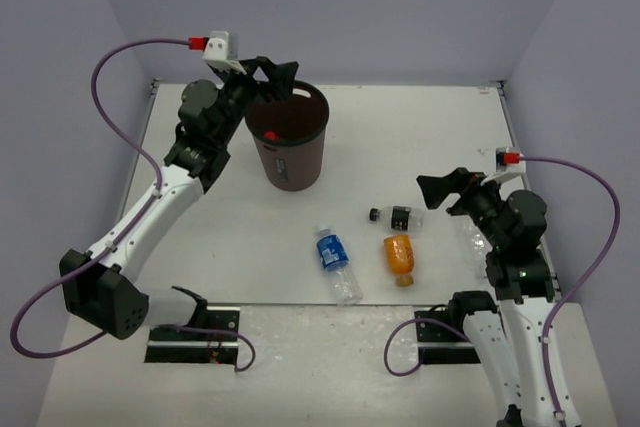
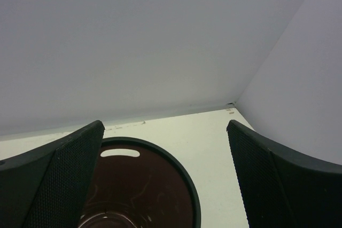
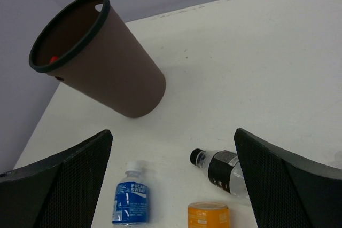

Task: Put the plastic bottles in the bin

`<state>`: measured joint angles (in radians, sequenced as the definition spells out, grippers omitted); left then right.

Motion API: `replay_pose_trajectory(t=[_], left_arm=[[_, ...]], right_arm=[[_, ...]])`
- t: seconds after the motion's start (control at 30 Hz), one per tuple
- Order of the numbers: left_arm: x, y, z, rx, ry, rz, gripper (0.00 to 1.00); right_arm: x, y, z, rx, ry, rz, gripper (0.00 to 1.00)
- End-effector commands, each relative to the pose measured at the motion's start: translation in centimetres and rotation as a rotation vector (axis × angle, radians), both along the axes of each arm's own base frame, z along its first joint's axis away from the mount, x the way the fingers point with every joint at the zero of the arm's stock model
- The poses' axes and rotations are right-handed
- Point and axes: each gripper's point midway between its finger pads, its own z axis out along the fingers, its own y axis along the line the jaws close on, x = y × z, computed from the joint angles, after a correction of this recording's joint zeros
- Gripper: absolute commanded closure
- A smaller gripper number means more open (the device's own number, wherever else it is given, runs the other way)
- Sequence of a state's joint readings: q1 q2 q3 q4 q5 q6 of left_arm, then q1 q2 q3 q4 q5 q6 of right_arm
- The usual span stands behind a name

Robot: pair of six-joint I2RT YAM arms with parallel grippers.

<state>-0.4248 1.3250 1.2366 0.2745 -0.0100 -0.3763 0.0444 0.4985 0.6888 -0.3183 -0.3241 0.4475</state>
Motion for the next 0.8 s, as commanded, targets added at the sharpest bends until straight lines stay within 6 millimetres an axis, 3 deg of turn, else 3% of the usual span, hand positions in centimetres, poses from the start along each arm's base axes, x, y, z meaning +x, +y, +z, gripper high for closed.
replay_pose_trajectory(t=[0.0,0.1,0.17,0.27,0.37,0.53,0.67,0.77], left_arm=[[-2.1,-1.0,1.0,-0.039,0.014,-0.044,0.00],[-4.2,-2.2,0.7,-0.043,0.061,-0.073,0.00],[-6.8,-3.1,0.4,-0.055,0.083,-0.097,0.00],[-10.6,-5.3,-1.7,-0.063,0.139,-0.145,0.00],[-13.9,-7.9,-5.8,-0.016,0.258,-0.199,0.00],[-20.7,-11.9,-14.4,0.143,0.517,-0.334,0.00],[-24.8,-12.2,-20.3,0.235,0.699,-0.344,0.00],[-26.3,-11.7,-24.1,0.252,0.818,-0.327,0.00]], right_arm=[[0.7,-1.2,0.2,0.010,0.005,-0.082,0.01],[1.2,-2.1,-0.2,0.017,0.017,-0.143,0.01],[1.4,-2.9,-0.5,0.020,0.032,-0.190,0.01],[1.6,-3.8,-0.9,0.012,0.059,-0.245,0.01],[1.6,-4.3,-1.2,0.009,0.075,-0.276,0.01],[1.7,-5.1,-1.4,0.003,0.088,-0.323,0.01],[1.6,-5.3,-1.4,0.003,0.085,-0.334,0.01],[1.7,-5.2,-1.4,0.006,0.086,-0.332,0.01]])
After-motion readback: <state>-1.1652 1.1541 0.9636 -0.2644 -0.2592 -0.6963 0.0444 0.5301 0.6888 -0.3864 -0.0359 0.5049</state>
